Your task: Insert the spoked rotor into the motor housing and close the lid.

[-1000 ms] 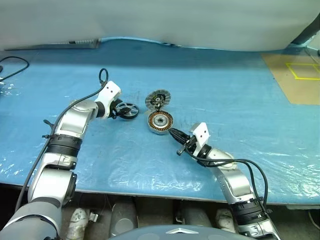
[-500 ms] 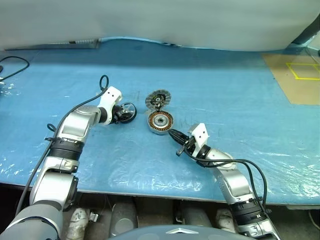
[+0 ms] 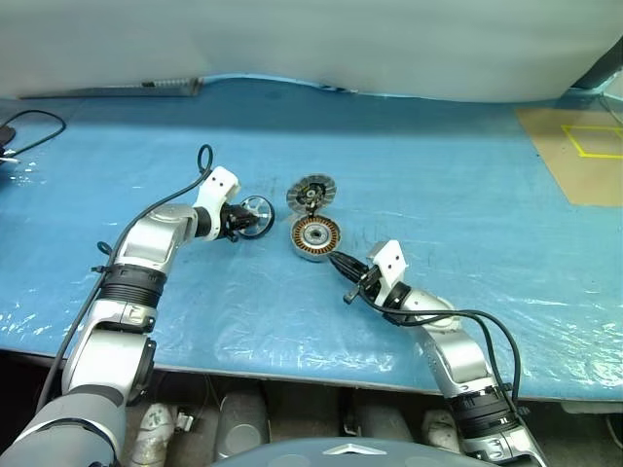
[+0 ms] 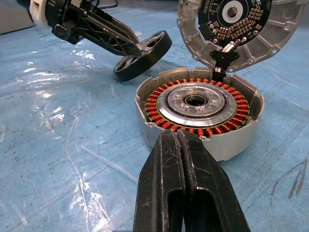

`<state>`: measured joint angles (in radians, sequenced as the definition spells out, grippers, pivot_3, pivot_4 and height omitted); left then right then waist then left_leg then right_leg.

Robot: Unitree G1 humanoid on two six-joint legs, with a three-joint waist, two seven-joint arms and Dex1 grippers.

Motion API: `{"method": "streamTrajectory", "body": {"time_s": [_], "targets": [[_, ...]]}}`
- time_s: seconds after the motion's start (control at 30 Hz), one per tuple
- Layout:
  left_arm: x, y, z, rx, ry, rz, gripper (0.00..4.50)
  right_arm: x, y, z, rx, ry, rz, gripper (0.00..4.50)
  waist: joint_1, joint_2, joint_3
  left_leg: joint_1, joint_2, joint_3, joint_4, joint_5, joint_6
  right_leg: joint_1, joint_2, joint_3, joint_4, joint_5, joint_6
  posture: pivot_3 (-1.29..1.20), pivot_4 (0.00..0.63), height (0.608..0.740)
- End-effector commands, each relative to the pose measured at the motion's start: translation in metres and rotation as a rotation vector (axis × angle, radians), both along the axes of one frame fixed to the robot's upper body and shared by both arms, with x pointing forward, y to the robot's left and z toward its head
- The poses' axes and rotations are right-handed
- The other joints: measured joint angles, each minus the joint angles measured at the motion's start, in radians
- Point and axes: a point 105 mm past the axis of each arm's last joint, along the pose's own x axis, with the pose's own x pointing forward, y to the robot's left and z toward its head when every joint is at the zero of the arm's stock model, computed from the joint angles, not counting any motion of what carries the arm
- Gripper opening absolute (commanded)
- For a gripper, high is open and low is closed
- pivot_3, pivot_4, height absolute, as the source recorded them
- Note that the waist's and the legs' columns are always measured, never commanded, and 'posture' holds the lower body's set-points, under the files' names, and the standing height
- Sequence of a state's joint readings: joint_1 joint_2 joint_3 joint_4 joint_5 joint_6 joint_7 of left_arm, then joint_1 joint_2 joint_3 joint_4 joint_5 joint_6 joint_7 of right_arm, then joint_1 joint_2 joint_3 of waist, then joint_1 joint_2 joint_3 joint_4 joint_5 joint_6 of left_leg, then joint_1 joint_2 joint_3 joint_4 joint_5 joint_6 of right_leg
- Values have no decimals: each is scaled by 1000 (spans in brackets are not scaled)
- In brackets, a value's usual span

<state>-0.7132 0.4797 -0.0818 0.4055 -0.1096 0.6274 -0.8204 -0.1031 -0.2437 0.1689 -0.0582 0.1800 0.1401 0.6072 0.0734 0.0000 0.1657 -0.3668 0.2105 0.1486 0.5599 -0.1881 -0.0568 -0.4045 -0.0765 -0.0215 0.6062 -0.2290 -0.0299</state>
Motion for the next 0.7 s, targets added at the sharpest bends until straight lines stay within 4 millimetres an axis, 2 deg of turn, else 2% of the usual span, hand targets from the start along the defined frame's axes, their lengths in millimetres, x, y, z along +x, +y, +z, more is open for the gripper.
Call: {"method": "streamTrajectory", "body": {"time_s": [0.03, 0.2, 0.43, 0.57, 0.7], "targets": [[-1, 13, -4, 32, 7, 20, 1383, 0, -1, 10, 12, -42, -5, 0, -2, 0, 0, 0, 0, 0, 0, 0, 0, 0, 0, 0, 0, 0, 0, 0, 150, 740], [-11, 26, 22, 28, -63, -60, 1352, 0, -4, 11, 15, -47, -10, 0, -9, -1, 0, -4, 1, 0, -2, 0, 0, -5, 1, 0, -1, 0, 0, 0, 150, 740], [-49, 25, 46, 5, -55, -284, 1344, 0, -12, 12, 27, -62, -14, 0, -5, -1, 1, -13, 1, 1, -6, 0, 0, -16, 2, -1, 0, 1, 0, 0, 150, 740], [-72, -1, 64, -67, -65, -451, 1344, -2, -19, 5, 16, -51, -21, 0, -2, -1, 1, -14, 0, 1, -6, 0, 0, -16, 2, -1, 0, 0, 0, 0, 150, 740], [-76, -27, 69, -74, -87, -542, 1344, -1, -21, 0, 6, -40, -21, 0, -5, -1, 1, -12, 0, 1, -6, 0, 0, -15, 2, -1, 0, 0, -1, 0, 150, 740]]}}
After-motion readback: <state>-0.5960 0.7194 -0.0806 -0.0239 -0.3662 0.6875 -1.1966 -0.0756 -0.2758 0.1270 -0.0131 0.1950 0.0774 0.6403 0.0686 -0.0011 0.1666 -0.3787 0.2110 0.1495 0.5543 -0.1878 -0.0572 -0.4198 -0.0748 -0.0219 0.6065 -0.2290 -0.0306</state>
